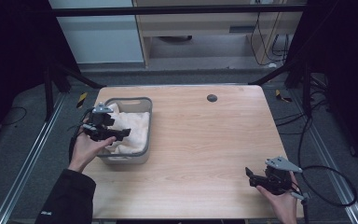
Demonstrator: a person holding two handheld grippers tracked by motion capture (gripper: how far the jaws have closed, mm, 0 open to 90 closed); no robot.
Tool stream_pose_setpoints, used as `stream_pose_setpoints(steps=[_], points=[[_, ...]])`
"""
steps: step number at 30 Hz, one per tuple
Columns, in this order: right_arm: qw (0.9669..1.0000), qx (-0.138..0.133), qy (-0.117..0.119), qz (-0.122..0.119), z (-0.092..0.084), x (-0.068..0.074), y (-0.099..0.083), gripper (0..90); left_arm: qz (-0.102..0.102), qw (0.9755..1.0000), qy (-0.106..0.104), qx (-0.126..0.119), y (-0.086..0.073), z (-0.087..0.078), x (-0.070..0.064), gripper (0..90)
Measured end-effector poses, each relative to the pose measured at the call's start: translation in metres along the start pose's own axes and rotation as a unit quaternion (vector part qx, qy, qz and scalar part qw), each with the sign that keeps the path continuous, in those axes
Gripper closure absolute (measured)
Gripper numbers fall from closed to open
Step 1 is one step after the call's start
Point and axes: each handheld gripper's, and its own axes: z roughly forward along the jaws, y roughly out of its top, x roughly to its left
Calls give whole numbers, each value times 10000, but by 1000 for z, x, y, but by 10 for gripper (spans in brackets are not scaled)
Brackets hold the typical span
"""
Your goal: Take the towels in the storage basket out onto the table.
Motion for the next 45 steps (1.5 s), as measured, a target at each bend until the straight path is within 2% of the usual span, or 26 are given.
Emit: stream_pose_setpoints(steps=[6, 13, 21, 27, 34, 41, 45], points=[[10000, 26, 3, -1, 1, -1, 0, 116, -53, 9998, 30, 192, 4, 13, 1, 177], [10000, 94, 27, -9, 3, 0, 0, 98, 26, 9989, 63, 462, 4, 25, 2, 131], [9999, 144, 32, -17, 4, 0, -1, 80, -20, 9975, 68, 703, 0, 42, 3, 99], [9998, 208, 50, -1, 5, 0, -1, 74, -58, 9966, 16, 825, -6, 55, 2, 92], [9997, 230, 53, -22, 6, 0, -1, 67, -156, 9958, 48, 896, -11, 68, 2, 70], [9996, 276, 61, -36, 7, 1, -2, 64, -254, 9947, -8, 1001, -17, 77, 4, 82], [9996, 276, 67, -37, 7, 1, -1, 64, -290, 9930, -46, 1147, -23, 84, 6, 156]])
